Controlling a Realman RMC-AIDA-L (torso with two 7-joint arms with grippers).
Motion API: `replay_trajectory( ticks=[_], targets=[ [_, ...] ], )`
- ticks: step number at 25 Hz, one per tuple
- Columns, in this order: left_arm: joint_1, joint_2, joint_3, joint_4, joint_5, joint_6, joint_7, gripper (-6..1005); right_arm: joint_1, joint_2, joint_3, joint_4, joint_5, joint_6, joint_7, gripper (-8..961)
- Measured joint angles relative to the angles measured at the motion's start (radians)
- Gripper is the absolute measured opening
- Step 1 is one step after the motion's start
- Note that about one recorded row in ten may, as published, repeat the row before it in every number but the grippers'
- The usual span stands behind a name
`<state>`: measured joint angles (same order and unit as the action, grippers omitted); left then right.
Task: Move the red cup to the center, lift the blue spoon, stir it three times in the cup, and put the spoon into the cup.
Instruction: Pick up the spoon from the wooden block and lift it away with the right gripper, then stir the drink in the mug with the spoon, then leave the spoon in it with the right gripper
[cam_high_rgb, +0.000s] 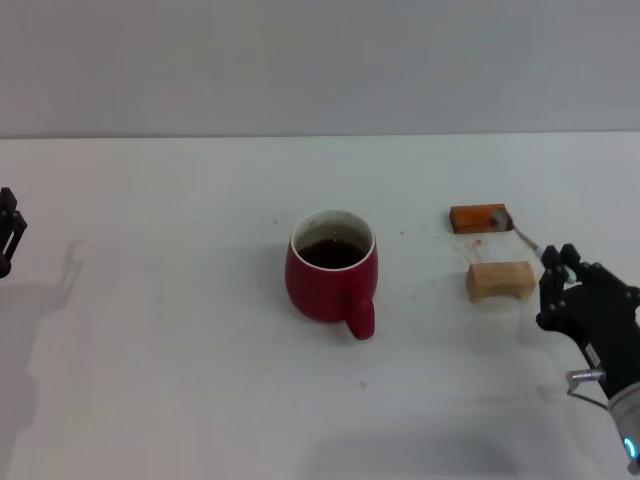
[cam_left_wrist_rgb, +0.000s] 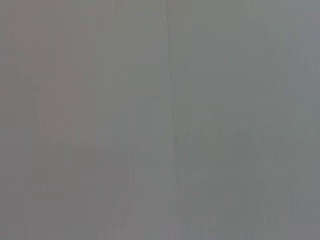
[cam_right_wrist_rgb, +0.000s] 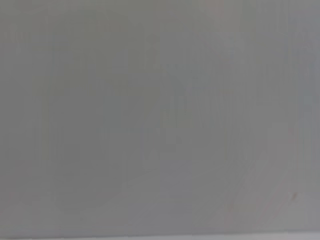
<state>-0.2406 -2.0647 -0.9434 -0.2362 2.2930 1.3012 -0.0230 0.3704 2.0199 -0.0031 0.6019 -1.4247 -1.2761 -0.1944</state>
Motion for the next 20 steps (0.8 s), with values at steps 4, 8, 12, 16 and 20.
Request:
replay_trajectory(
  ticks=[4,8,12,16,20],
  targets=[
    [-0.004,0.000,0.000,0.001,0.000,0.000,0.000,846,-0.007,-0.059,0.079,0.161,-0.002,0.018,-0.189,123],
    [-0.006,-0.001,0.000,0.002,-0.001,0.000,0.000,846,-0.001,-0.088,0.083,0.216,-0.007,0.017,-0.200,123],
    [-0.003,-0.001,0.000,-0.001,-0.002,0.000,0.000,846,0.008,-0.140,0.107,0.336,-0.013,0.029,-0.274,123],
    [-0.002,-0.002,0.000,-0.002,-0.002,0.000,0.000,846,0.005,-0.195,0.168,0.482,-0.014,0.093,-0.399,123],
    [-0.001,-0.002,0.000,-0.001,-0.003,-0.001,0.000,846,-0.014,-0.234,0.238,0.620,-0.014,0.171,-0.525,123]
  ],
)
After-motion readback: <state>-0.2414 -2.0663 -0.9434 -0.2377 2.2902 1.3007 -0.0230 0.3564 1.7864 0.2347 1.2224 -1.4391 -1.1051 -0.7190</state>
